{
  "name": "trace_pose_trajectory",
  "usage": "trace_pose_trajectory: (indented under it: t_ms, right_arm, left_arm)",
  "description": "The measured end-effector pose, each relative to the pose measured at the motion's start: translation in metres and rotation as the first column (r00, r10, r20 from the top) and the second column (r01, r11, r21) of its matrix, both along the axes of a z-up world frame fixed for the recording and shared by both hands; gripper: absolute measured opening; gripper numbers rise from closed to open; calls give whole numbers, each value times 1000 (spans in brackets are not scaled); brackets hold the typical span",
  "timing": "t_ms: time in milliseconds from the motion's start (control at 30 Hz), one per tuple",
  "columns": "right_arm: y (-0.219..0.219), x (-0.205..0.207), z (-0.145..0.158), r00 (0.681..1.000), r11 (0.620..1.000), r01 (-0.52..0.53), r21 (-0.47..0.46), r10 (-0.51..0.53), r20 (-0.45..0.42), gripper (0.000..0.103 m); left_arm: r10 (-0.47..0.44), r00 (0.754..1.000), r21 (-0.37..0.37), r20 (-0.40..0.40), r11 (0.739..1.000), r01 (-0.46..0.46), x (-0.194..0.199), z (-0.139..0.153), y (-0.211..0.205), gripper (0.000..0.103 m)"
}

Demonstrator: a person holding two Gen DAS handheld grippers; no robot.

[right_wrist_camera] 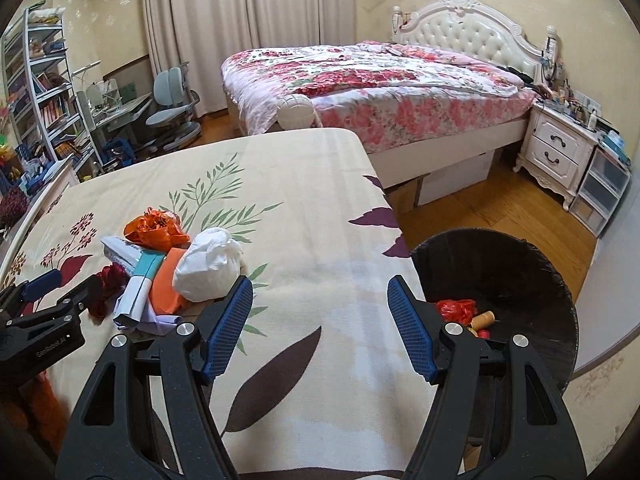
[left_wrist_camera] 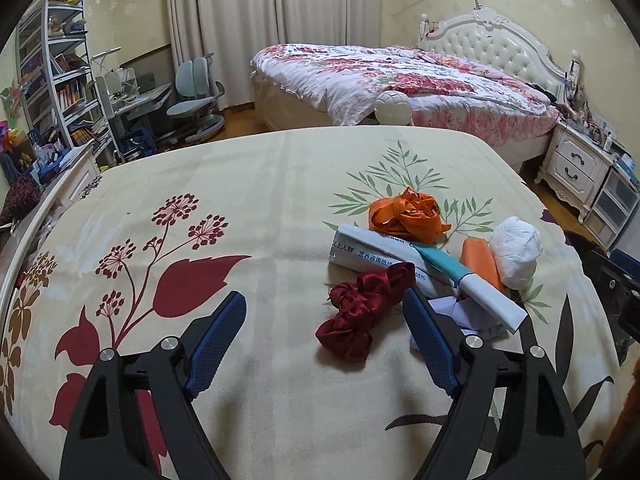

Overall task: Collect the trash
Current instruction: 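Move both open tools back toward the remaining trash on the bed cover, then grasp the dark red scrunchie with the left tool while the right tool grasps the white tissue ball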

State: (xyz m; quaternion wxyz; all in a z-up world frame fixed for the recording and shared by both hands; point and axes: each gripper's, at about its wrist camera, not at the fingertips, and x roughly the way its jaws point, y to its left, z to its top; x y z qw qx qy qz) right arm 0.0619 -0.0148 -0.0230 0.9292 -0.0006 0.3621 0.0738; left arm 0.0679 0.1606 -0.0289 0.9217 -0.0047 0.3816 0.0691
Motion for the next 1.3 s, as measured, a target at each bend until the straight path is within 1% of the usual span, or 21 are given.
trace_pose_trajectory:
  t_ms: [100,167,233,333,367,400,633,967,1300]
  right_arm:
    - [5,1,1,1000,1000,-8,-6,8,-1,68]
    - [7,0,2,1000,1000,-13,-8,13,-1,68]
    - [10,1,2,1000,1000,-18,-10,18,-2,68]
    - [14,2,2,1000,1000,-26,-12,26,-3,68]
    - [16,2,2,1000,999,-29,-12,29,-3,68]
    - [18,2,2,999,999,-34,-13,34,-2,68]
    - [36,3,5,997,997,-71,-17,71,-1,68]
    - [62,12,4,993,992,-121,-22,121,-7,68]
    - [70,30,-12,991,994,-112,-5,112,-78,68]
  left_arm:
    - [-24,999,-23,-32,999,23,5,-5,0,67]
    - [-36,998,-35,-44,999,34,6,-8,0,65]
    - [-52,997,-43,-55,998,49,7,-10,0,59]
    - [-77,994,-48,-73,996,73,6,-13,-3,48]
    - [-85,993,-55,-78,995,81,7,-14,-3,40]
    - [-96,992,-66,-81,994,91,6,-15,-3,36]
    - [-107,993,-76,-52,992,103,-3,-11,-1,35]
    - [-58,998,-87,-32,995,55,-17,-4,16,35]
    - [-3,1000,-79,-8,997,2,-19,0,34,35]
